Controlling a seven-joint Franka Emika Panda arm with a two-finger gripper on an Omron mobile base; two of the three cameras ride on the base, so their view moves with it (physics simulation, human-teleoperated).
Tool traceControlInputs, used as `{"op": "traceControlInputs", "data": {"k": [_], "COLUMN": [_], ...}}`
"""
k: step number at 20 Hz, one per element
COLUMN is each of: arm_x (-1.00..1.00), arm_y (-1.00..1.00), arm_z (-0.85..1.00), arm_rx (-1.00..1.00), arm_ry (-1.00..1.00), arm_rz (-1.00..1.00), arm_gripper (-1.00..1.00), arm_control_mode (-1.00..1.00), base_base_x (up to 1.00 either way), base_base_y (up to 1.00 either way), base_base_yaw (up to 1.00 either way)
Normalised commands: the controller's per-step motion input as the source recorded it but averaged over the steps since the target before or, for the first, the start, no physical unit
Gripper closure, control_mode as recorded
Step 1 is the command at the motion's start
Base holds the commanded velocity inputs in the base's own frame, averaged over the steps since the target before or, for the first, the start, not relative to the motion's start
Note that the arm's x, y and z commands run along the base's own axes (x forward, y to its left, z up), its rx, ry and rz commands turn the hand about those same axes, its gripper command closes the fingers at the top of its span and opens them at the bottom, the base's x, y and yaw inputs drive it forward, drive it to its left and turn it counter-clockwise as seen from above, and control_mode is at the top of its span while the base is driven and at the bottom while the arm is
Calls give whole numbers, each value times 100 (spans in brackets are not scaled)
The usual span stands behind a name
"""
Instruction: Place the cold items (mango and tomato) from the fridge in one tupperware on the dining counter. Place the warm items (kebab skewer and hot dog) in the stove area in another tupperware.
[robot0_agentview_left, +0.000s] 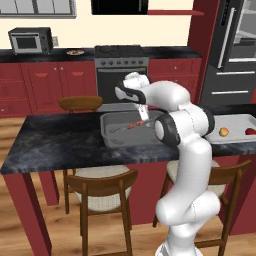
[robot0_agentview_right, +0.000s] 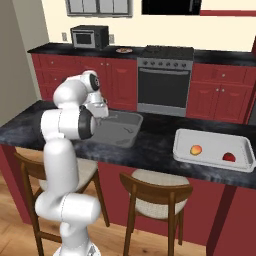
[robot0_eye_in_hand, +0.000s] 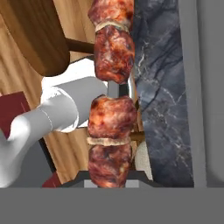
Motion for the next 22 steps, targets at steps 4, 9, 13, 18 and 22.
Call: {"op": "traceControlInputs", "data": {"k": [4, 9, 13, 18, 22], "arm_x": [44, 49, 53, 52, 47], "arm_y": [0, 6, 8, 6, 1], "arm_z": [-28, -27, -24, -29, -36], "arm_rx": [0, 0, 5, 11, 13], "arm_ry": [0, -1, -4, -6, -10], "arm_rz": [-1, 3, 6, 6, 3], "arm_gripper": [100, 100, 100, 100, 100], "arm_control_mode": [-100, -100, -100, -100, -100], "base_base_x": [0, 0, 0, 0, 0], "base_base_y": [0, 0, 0, 0, 0], "base_base_yaw": [0, 0, 0, 0, 0]}}
